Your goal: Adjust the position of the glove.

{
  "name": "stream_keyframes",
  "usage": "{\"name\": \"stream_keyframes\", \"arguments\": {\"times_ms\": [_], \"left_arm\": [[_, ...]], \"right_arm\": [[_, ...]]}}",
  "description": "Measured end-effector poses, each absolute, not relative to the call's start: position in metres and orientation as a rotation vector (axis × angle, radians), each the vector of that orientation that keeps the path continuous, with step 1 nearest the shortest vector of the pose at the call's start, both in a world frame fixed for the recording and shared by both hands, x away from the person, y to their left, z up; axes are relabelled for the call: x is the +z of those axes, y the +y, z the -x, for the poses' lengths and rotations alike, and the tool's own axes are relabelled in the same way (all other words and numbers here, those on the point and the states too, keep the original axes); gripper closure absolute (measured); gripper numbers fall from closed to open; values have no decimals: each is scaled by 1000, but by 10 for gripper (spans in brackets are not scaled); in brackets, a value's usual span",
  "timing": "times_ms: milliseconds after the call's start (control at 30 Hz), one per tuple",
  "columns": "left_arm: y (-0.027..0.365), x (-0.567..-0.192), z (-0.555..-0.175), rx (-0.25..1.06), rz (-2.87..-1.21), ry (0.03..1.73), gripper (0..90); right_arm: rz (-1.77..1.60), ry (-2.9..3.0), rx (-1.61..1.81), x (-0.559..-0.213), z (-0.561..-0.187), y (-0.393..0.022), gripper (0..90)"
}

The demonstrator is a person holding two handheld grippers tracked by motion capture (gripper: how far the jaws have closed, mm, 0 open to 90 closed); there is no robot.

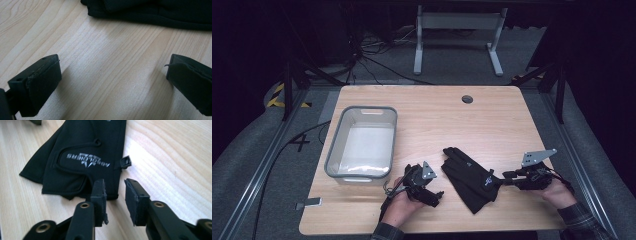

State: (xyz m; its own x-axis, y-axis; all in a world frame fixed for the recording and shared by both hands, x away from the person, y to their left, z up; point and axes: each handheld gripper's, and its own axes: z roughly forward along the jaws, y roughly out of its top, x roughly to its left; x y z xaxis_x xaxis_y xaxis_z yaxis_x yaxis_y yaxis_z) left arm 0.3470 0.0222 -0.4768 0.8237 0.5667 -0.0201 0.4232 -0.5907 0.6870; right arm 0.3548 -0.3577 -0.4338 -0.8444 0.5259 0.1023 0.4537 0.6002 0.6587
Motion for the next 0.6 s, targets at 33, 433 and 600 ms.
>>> {"name": "stream_keyframes", "arguments": {"times_ms": [33, 433, 600], "left_arm": [[22, -477, -347, 263, -2286, 721, 1], [22, -477, -347, 263, -2286, 721, 1], [22, -477, -347, 260, -2289, 722, 1]], "right_arm": [[-830, 2719, 1089, -434, -354, -358, 675], [-742, 2766, 1057, -438, -351, -347, 662], [-732, 2764, 1069, -439, -353, -346, 819]]}}
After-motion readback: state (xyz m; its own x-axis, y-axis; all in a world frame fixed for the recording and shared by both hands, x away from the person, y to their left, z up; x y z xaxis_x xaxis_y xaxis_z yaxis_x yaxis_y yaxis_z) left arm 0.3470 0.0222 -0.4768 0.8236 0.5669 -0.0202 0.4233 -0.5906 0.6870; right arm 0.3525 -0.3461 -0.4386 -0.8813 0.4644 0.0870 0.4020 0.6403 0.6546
